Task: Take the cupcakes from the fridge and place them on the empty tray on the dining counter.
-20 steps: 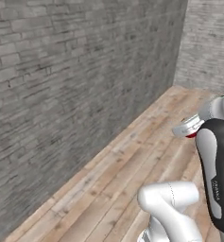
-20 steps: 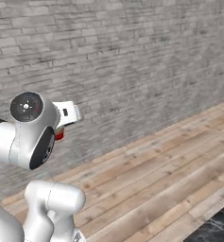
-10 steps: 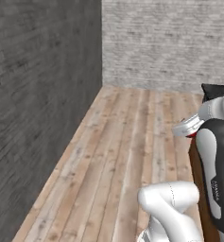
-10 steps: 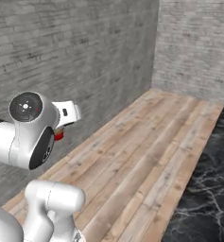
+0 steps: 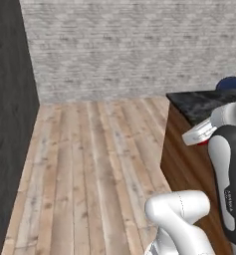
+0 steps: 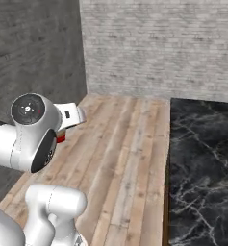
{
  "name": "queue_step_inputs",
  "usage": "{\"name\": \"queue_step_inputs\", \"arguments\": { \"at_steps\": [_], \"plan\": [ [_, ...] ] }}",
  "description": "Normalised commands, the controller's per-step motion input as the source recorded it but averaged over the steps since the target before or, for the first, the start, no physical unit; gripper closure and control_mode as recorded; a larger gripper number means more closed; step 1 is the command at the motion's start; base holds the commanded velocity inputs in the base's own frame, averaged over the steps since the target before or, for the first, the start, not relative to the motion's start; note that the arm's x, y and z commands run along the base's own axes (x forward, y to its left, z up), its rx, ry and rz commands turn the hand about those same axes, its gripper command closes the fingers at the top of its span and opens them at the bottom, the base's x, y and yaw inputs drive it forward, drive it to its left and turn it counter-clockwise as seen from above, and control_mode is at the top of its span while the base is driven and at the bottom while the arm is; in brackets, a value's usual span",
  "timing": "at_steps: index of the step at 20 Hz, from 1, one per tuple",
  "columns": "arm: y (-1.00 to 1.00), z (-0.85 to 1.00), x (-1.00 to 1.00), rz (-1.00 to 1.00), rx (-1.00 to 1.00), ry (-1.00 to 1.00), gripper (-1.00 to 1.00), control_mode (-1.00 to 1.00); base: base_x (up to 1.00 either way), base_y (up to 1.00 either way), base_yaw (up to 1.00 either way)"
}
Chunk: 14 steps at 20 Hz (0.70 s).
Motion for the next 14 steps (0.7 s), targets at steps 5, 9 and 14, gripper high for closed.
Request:
{"name": "queue_step_inputs", "arguments": {
  "at_steps": [5, 9, 14],
  "plan": [
    [0.00, 0.00, 0.00, 0.00, 0.00, 0.00, 1.00, 1.00, 1.00, 0.65, -0.54],
    [0.00, 0.00, 0.00, 0.00, 0.00, 0.00, 1.00, 1.00, 1.00, 0.62, -0.51],
    [0.00, 0.00, 0.00, 0.00, 0.00, 0.00, 1.00, 1.00, 1.00, 0.55, -0.48]
  ]
}}
